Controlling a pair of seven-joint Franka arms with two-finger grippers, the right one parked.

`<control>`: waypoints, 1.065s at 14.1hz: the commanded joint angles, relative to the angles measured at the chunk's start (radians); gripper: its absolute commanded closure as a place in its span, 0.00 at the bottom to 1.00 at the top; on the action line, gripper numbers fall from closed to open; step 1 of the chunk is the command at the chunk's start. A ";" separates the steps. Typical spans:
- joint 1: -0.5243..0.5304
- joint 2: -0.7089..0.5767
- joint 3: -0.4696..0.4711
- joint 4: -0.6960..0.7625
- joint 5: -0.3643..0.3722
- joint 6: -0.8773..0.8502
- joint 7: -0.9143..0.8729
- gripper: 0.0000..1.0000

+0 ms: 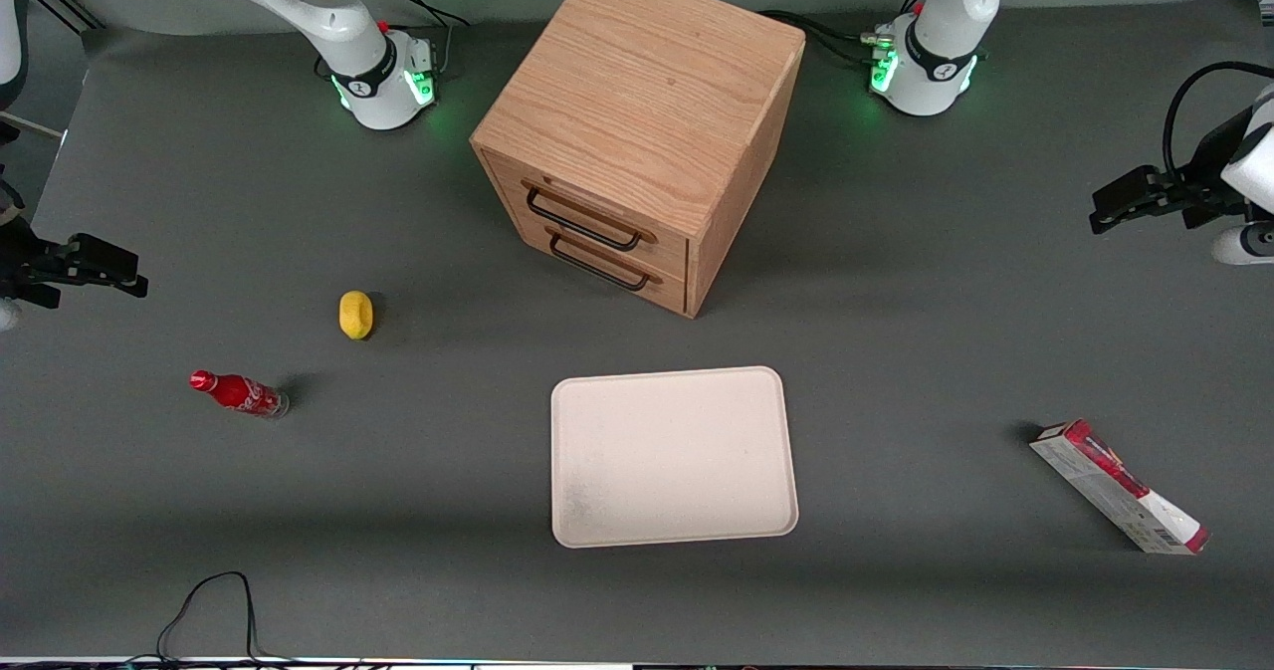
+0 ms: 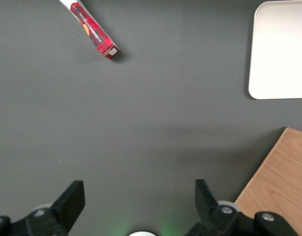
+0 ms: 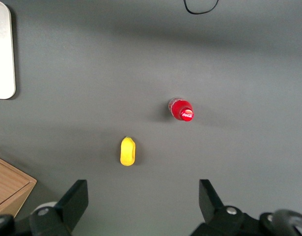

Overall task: Place red cookie box on tray
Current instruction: 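Move the open left gripper down toward the red-and-white cookie box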

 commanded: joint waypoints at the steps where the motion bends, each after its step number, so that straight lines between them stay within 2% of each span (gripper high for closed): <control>1: -0.012 -0.012 0.009 -0.005 -0.002 -0.005 0.000 0.00; 11: -0.015 -0.003 0.009 -0.001 -0.001 -0.005 -0.005 0.00; 15: -0.006 0.047 0.009 0.039 0.000 0.007 -0.011 0.00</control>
